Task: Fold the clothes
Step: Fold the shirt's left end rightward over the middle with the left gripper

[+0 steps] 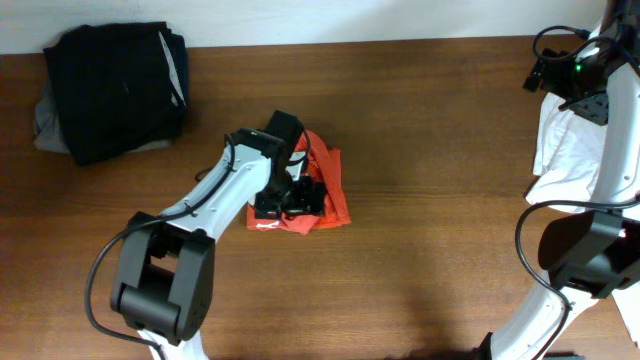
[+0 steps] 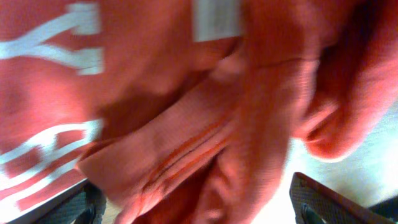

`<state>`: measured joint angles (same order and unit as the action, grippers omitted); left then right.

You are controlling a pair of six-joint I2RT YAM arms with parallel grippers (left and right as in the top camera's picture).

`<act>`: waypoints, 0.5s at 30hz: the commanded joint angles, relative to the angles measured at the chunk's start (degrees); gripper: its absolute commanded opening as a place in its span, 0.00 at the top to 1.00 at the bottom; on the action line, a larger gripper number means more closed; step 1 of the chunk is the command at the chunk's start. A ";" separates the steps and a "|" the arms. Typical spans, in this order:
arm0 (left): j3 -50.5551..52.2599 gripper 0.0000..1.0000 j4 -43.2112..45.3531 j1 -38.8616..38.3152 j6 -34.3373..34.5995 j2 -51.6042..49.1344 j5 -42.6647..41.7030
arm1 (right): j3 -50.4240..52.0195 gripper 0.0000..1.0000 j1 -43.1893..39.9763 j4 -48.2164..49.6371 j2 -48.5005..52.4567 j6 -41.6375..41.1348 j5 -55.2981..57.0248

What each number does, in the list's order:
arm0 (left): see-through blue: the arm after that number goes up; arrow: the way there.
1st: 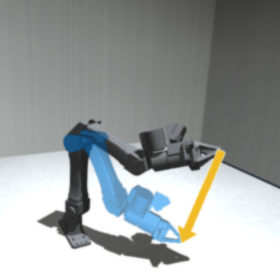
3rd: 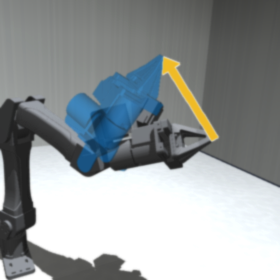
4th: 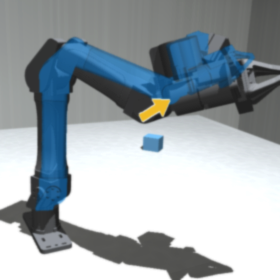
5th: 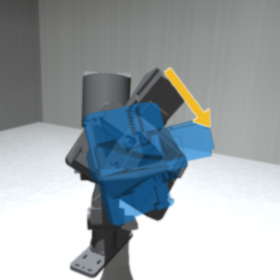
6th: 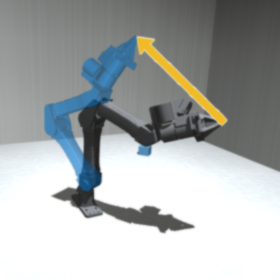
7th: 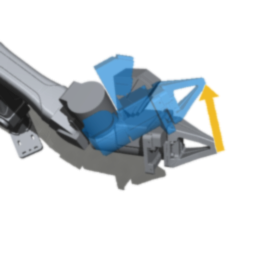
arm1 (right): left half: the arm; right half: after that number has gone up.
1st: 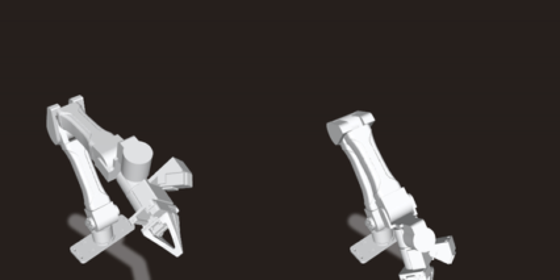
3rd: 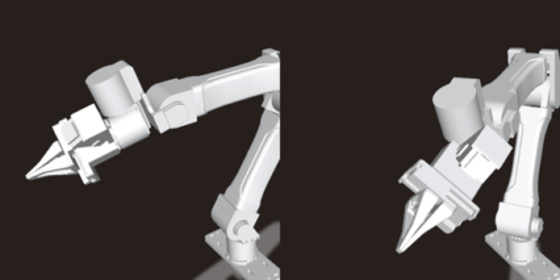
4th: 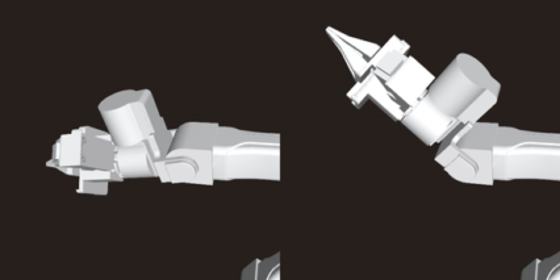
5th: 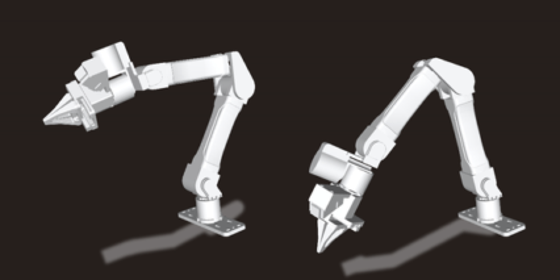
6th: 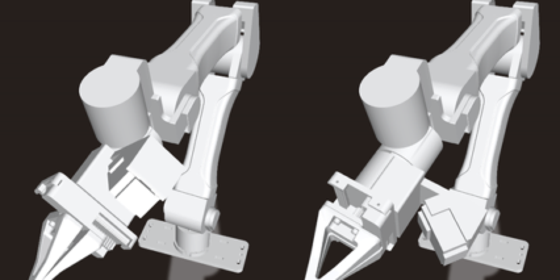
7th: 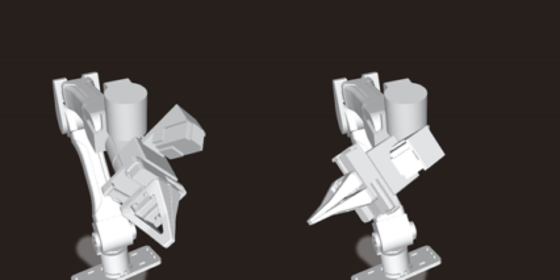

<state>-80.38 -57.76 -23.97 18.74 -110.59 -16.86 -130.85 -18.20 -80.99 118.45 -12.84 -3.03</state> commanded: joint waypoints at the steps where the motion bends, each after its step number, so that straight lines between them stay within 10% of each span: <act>1: 0.48 0.42 3.08 -2.89 -1.01 0.24 -3.80 | -0.59 0.02 -0.20 -0.04 -0.02 0.17 -0.13; 4: 0.48 0.90 5.64 -6.32 0.76 0.24 -3.74 | -0.59 0.02 -0.20 -0.04 -0.02 0.17 -0.13; 7: 0.48 0.99 10.05 -9.27 2.78 0.24 -3.74 | -0.59 0.02 -0.20 -0.04 -0.02 0.17 -0.13; 10: 0.48 0.51 12.81 -13.38 2.86 0.24 -3.76 | -0.59 0.02 -0.20 -0.04 -0.02 0.17 -0.13; 11: 0.46 0.06 12.92 -14.29 2.82 0.24 -3.74 | -0.59 0.02 -0.20 -0.04 -0.02 0.17 -0.13; 15: -3.10 0.01 9.77 -14.84 1.90 1.81 -3.06 | -0.59 0.02 -0.20 -0.04 -0.02 0.17 -0.13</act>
<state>-80.25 -46.02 -39.48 21.43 -110.59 -19.86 -130.85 -18.20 -80.99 118.45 -12.86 -3.03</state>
